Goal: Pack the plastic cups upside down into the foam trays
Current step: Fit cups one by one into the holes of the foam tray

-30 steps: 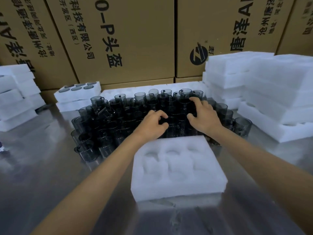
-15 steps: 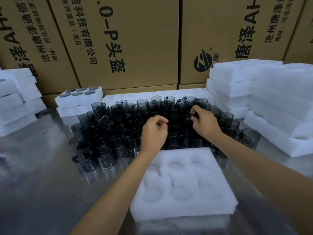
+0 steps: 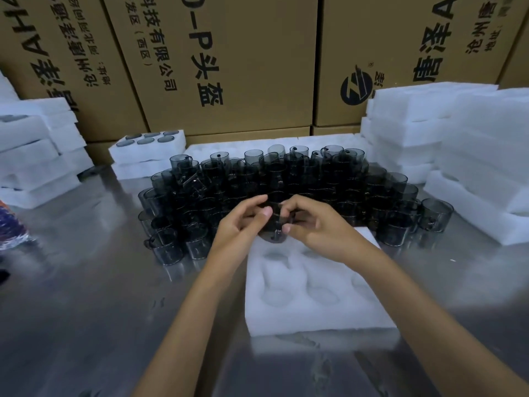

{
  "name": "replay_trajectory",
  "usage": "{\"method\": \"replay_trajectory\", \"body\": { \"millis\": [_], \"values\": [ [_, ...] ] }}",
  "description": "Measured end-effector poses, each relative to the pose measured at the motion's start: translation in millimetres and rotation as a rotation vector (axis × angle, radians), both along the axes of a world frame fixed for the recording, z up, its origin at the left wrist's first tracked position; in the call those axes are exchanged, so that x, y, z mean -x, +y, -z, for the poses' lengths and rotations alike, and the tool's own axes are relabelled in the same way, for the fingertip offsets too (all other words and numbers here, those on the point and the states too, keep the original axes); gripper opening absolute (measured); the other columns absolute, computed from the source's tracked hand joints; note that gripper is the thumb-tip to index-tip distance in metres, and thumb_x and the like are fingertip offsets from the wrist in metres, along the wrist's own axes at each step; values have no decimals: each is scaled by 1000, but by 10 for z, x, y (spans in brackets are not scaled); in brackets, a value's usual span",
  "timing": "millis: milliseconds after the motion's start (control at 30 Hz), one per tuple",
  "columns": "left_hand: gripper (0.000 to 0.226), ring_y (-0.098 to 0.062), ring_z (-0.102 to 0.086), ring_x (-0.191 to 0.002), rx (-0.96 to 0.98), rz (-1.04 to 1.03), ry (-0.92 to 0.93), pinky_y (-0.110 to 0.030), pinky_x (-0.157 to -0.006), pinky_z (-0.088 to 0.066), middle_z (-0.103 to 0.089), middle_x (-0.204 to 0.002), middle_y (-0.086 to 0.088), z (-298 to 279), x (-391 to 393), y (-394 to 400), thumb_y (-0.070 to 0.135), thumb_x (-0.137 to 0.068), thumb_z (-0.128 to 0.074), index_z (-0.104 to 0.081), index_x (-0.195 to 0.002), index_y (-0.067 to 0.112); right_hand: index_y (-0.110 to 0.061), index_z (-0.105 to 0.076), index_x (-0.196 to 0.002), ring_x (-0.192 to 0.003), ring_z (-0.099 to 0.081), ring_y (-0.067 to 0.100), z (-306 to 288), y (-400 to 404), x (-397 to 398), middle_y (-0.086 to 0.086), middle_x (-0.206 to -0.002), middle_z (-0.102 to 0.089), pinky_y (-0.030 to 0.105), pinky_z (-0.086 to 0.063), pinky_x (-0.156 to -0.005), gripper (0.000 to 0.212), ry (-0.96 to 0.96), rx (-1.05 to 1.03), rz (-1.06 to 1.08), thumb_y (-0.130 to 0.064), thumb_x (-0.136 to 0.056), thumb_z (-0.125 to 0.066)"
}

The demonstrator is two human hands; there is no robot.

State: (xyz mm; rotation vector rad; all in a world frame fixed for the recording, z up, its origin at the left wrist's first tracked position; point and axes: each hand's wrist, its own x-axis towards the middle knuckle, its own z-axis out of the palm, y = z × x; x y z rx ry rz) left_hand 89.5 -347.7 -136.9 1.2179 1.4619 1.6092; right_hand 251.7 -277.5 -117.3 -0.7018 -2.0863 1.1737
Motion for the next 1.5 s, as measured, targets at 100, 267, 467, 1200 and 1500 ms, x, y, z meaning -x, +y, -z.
{"method": "replay_trajectory", "body": {
  "millis": [100,267,467,1200,1500],
  "values": [
    [38,-10,-64,-113,35,71,54,-30,-103,-49,-67,-124,8,12,66,-59,24,-94,-64,-63,-132,28,-3,-55,-104,-114,-65,20,36,5,-40,13,-125,-62,27,-51,-94,22,86,158,-71,14,-90,-60],
    [40,-6,-63,-112,28,148,140,-23,-98,-50,-70,-122,8,30,129,-97,19,-90,-67,-62,-130,23,-9,-47,-132,-116,-65,14,141,-14,-55,6,-126,-65,25,-50,-101,56,117,268,-62,11,-85,-70],
    [52,-17,-64,-112,9,182,77,-30,-98,-52,-71,-120,4,119,227,-131,27,-76,-75,-65,-127,24,-14,-60,-127,-121,-62,11,184,-19,-61,2,-126,-67,26,-45,-109,53,68,239,-33,8,-81,-75],
    [47,-14,-65,-111,97,247,84,-25,-93,-53,-72,-115,5,166,308,-146,34,-70,-85,-73,-116,36,-15,-71,-119,-111,-67,13,198,-7,-106,3,-116,-73,24,-51,-99,34,60,283,-32,3,-91,-64],
    [41,13,-35,-123,195,122,396,-5,-93,-33,-50,-124,29,168,329,-153,32,-72,-86,-73,-110,42,-34,-62,-132,-123,-49,-7,286,-3,-65,-20,-127,-61,15,-34,-102,43,-244,-53,33,-20,-91,-69]
  ]
}}
